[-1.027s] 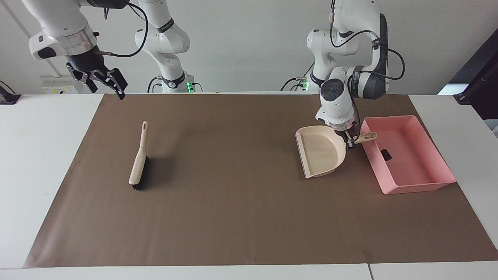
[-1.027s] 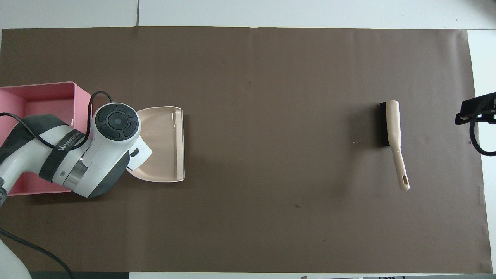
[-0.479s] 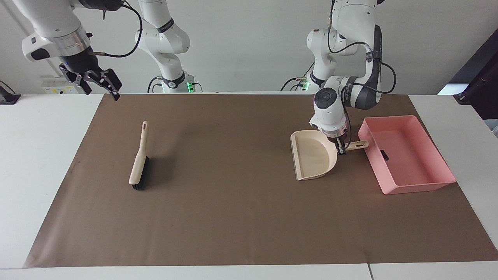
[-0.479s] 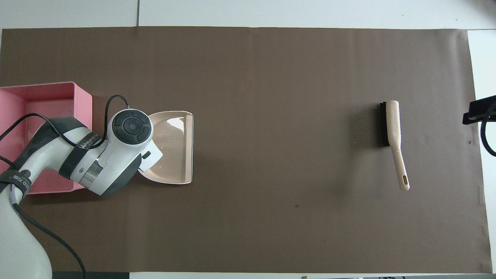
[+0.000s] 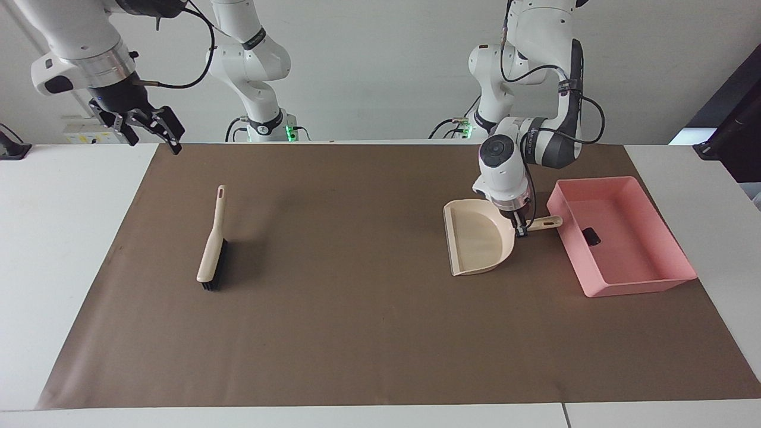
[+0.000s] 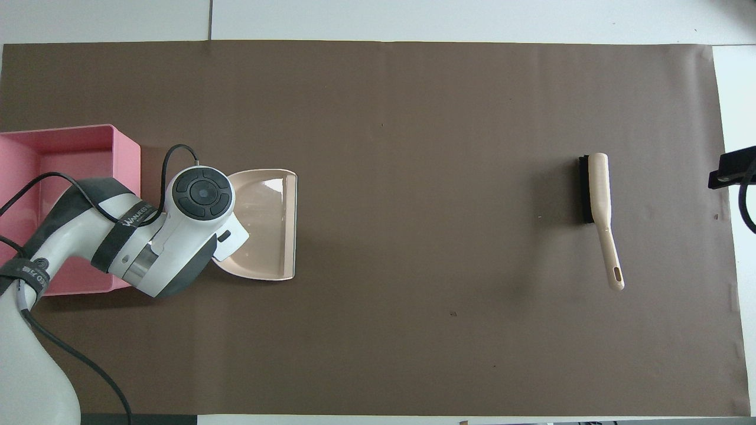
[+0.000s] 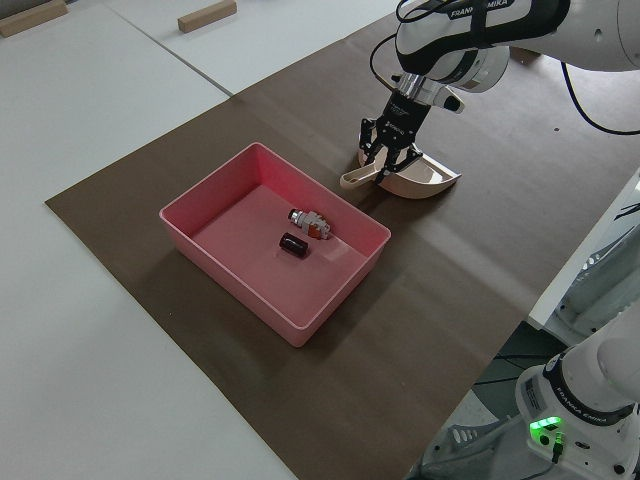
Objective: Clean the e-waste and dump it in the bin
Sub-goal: 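Lower the dustpan back onto the table with the left gripper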
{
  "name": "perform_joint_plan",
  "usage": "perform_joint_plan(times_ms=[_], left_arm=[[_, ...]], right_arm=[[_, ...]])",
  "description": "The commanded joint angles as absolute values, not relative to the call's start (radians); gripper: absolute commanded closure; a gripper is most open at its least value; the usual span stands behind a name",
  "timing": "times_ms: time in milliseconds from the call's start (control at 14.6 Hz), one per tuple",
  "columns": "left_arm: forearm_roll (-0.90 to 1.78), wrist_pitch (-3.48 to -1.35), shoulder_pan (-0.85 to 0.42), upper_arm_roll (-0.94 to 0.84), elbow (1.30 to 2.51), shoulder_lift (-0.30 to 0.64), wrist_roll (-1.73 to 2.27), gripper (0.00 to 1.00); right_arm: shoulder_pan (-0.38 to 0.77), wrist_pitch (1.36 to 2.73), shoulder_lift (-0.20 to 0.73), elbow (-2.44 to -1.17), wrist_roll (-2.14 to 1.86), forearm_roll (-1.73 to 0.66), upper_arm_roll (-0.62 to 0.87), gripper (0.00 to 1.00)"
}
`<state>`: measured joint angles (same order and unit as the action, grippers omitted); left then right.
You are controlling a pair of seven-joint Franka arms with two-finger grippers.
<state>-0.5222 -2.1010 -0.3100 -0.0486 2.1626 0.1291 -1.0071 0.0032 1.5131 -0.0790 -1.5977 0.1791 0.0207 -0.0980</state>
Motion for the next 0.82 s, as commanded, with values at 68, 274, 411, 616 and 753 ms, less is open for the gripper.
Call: perform_joint_plan(times_ms=[68,274,411,616,753], left_arm=[[-0.509,-2.108,-0.333,-0.037,2.157,0.085,-1.003,0.43],[-0.509,-2.085,-0.322,-0.035,2.154,0.020,-0.951,0.26],[-0.496,-2.042,-0.287,-0.035,2.154,-0.006,-0.828,0.07],[-0.442,-2.029,-0.236,-0.035,2.157,-0.037,-0.632,0.03],[-0.393,-2.014,-0.191,-0.035,2.157,-0.057,-0.617,0.03]], right_arm=[[0.002,1.534,-0.090,-1.617,0.153,0.020,-0.104,0.01],[0.003,1.531,-0.094,-1.628,0.153,0.020,-0.104,0.01],[0.011,1.531,-0.094,-1.626,0.155,0.020,-0.104,0.01],[0.015,1.529,-0.094,-1.626,0.149,0.023,-0.103,0.01],[0.015,1.528,-0.094,-1.626,0.101,0.034,-0.101,0.01]])
